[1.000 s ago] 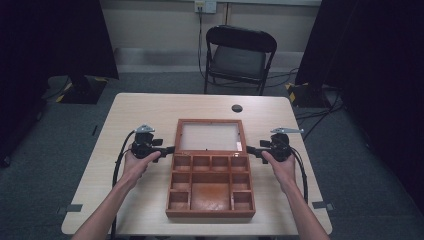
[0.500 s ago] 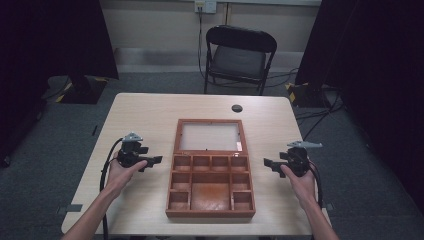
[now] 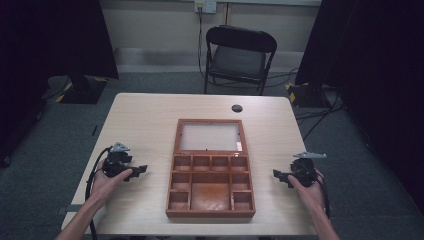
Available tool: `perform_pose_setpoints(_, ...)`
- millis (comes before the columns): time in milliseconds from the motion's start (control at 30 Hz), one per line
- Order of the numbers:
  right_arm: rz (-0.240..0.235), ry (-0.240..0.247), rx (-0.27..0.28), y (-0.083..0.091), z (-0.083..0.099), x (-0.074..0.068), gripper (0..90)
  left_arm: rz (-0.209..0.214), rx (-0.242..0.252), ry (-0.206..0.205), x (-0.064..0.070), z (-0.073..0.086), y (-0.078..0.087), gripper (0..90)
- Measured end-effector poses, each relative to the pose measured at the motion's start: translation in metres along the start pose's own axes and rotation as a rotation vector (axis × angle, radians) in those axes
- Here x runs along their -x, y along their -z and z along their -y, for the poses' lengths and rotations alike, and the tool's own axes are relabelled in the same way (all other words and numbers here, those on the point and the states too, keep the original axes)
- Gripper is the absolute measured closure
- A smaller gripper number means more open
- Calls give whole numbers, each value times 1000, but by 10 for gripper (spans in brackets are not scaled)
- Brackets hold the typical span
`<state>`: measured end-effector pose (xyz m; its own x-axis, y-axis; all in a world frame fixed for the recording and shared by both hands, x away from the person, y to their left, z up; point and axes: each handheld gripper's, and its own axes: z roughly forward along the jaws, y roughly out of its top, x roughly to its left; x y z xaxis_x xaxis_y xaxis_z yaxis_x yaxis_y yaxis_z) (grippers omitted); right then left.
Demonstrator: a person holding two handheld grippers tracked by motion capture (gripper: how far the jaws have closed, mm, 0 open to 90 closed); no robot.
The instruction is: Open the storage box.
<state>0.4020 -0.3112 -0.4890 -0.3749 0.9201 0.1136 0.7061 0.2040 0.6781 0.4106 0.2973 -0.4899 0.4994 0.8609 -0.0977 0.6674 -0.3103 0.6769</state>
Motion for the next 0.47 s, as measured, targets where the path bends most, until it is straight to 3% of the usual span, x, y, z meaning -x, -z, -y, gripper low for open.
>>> perform_pose_setpoints(133, 46, 9, 32, -1, 5, -1, 145, -30, 17, 0, -1, 4, -1, 167)
perform_pose_setpoints(200, 111, 65, 59, -4, 10, -6, 128, -54, 36, -14, 1, 6, -3, 151)
perform_pose_setpoints(233, 112, 61, 75, -5, 11, -7, 126, -84, 54, -31, 4, 9, -5, 149)
perform_pose_setpoints(333, 123, 48, 73, -5, 12, -8, 125, -114, 88, -20, 10, 11, -8, 122)
perform_pose_setpoints(467, 127, 46, 74, -5, 12, -9, 126, -112, 88, -20, 10, 11, -8, 120)
